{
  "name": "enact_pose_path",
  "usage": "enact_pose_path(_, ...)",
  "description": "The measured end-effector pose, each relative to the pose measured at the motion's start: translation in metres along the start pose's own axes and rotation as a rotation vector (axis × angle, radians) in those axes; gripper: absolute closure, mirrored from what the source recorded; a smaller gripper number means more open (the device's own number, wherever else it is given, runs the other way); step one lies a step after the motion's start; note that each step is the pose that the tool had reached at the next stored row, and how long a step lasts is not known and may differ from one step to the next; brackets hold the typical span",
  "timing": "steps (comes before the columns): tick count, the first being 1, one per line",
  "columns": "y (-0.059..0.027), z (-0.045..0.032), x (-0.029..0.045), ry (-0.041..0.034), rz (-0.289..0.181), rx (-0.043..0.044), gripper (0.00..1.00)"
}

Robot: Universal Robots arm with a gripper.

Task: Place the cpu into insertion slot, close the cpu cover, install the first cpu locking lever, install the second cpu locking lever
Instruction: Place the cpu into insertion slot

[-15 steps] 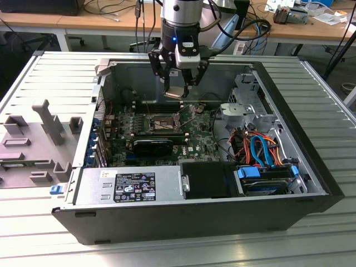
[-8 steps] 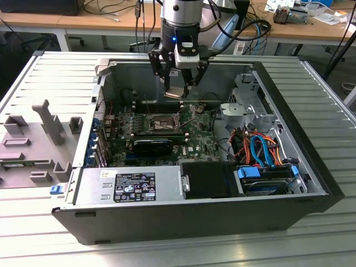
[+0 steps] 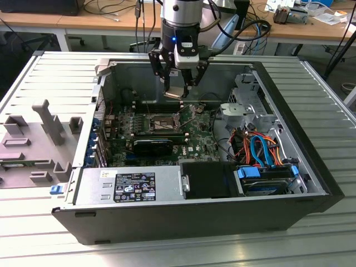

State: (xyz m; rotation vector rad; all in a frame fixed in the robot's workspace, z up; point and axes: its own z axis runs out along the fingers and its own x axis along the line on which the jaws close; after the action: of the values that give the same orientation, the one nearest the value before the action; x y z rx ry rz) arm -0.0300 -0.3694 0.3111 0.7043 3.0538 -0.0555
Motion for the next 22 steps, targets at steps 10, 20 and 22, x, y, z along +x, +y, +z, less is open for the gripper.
enact_pose_path(10, 0.0, 0.0001, 0.0, 0.0002, 0.008, 0.0001, 0.45)
enact_pose_path(20, 0.0, 0.0002, 0.0, 0.0005, 0.014, 0.0002, 0.45)
enact_pose_path(22, 0.0, 0.0002, 0.0, 0.0005, 0.016, 0.0002, 0.45)
